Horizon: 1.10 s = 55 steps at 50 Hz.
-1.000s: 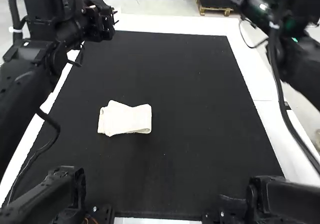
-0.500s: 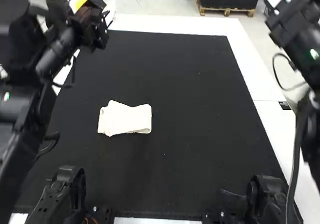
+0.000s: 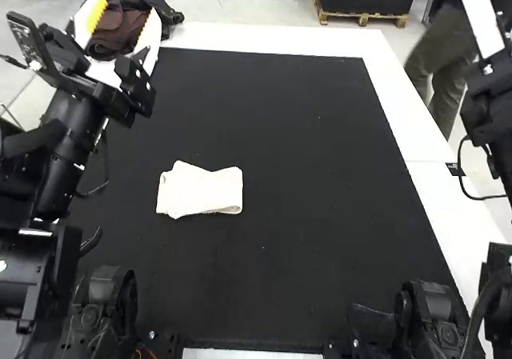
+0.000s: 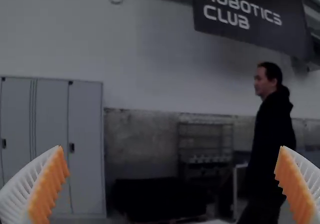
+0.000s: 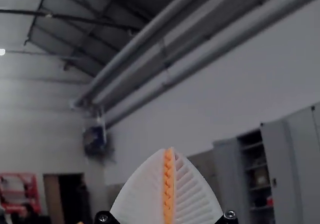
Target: Fold the towel.
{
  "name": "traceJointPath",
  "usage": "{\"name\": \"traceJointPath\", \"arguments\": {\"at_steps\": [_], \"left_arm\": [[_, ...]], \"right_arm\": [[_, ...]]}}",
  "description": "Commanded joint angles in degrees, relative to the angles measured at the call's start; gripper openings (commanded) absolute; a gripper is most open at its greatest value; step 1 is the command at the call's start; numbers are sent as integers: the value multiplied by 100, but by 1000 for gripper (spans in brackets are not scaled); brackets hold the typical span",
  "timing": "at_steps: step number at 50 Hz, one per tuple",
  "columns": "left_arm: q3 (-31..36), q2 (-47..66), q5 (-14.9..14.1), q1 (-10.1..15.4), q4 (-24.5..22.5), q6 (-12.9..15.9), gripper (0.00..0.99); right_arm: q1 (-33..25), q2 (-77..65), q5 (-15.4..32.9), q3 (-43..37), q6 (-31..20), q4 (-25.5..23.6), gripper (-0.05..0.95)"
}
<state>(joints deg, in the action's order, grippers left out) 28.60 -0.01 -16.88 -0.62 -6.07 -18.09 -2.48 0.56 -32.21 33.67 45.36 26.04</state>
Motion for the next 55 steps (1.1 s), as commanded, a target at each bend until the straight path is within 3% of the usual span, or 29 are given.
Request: {"name": "traceJointPath", "arguments": {"at_steps": [1,4,7,10,12,15,20,25,33,38,46,52,55], "left_arm": [[-56,-25,757,18,-202,517,964],[-267,-25,757,27,-677,1000,964],[-548,-25,810,27,-1169,1501,961],[-935,-25,1020,10,-1670,1598,957],[-1164,-25,1126,1,-1977,1607,957],[-1550,-25,1223,1,-2426,1738,959],[-1999,-25,1469,-8,-2865,1861,956],[-2350,-25,1811,-8,-2918,1905,956],[-2693,-16,1838,18,-2496,2213,954],[-2790,-25,1847,18,-1969,2266,952],[-2834,-25,1899,1,-1011,2283,957],[-2834,-25,1891,10,-141,2345,959],[-2842,-25,1873,18,255,2310,959]], "right_arm": [[-33,-21,760,26,-880,68,385],[-24,-21,1111,-62,-1689,85,943],[-24,-29,2096,-300,-2585,138,921],[-24,-29,2623,-669,-3086,287,921],[-24,-29,2702,-906,-3113,419,921],[-24,-29,3317,-1266,-3200,446,921],[-24,-38,3265,-1820,-4071,542,921],[-51,-38,3238,-2453,-4255,788,921],[-68,-38,3836,-3086,-4501,727,921],[-68,-38,4020,-3314,-4721,586,921],[-77,-38,4012,-3358,-5073,-899,921],[-68,-38,3994,-3367,-5231,-2332,921],[-68,-38,3941,-3358,-5240,-2349,921]]}}
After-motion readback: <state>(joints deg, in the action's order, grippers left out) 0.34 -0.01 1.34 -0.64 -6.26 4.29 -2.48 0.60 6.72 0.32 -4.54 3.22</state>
